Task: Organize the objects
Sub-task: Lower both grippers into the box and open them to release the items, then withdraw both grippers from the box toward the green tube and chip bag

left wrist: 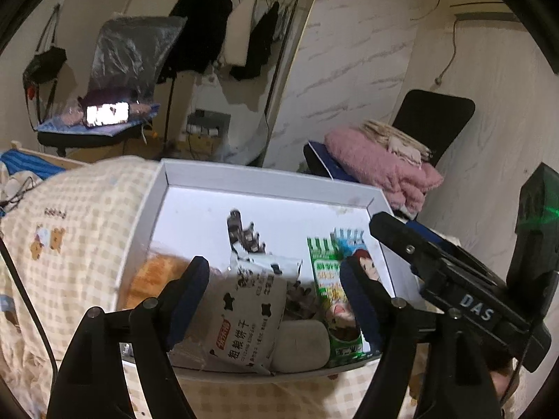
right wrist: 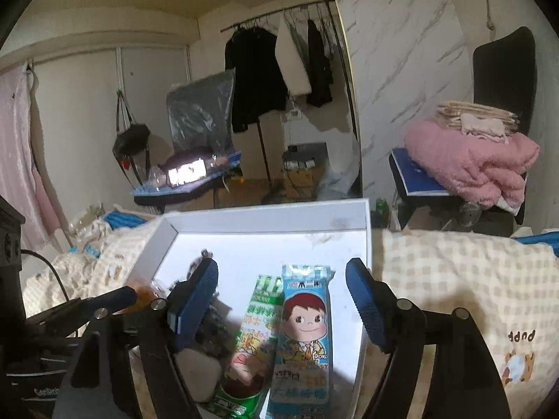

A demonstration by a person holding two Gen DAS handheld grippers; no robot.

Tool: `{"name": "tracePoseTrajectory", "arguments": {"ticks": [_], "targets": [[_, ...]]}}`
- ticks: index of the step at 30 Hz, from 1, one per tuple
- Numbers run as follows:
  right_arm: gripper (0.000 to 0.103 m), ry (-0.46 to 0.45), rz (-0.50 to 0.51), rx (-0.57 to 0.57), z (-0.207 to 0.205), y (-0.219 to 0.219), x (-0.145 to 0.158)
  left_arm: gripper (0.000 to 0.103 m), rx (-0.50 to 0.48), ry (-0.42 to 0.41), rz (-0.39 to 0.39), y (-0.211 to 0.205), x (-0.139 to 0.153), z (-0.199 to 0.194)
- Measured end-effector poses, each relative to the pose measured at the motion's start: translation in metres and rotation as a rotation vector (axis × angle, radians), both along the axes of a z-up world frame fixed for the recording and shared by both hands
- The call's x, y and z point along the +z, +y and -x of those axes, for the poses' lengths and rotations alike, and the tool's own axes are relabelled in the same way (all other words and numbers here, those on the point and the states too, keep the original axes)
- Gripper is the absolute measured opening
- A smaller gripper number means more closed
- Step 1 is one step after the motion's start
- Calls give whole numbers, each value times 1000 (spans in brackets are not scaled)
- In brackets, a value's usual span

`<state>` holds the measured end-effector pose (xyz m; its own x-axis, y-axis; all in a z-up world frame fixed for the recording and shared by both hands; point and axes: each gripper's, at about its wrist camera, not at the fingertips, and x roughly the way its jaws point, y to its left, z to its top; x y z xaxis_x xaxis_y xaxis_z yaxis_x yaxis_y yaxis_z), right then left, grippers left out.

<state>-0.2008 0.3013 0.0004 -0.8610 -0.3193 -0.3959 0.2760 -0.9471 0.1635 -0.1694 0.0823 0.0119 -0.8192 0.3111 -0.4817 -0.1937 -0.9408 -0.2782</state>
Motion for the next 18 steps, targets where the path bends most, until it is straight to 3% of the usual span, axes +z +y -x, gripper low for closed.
{"name": "tracePoseTrajectory", "arguments": {"ticks": [3,8,16,18], "targets": [[77,7,40,18,-4,3,8,88,6,7,6,-2,8,-2],[77,29,58,36,-13,4,21,89,2,19,-36,-11,18,-10],[78,23,144,85,-29,-2,33,90,-34,13,-40,-16,28,-24],[88,27,146,90,-33,-2,36,102,-27,25,-30,-17,31,-29]]}}
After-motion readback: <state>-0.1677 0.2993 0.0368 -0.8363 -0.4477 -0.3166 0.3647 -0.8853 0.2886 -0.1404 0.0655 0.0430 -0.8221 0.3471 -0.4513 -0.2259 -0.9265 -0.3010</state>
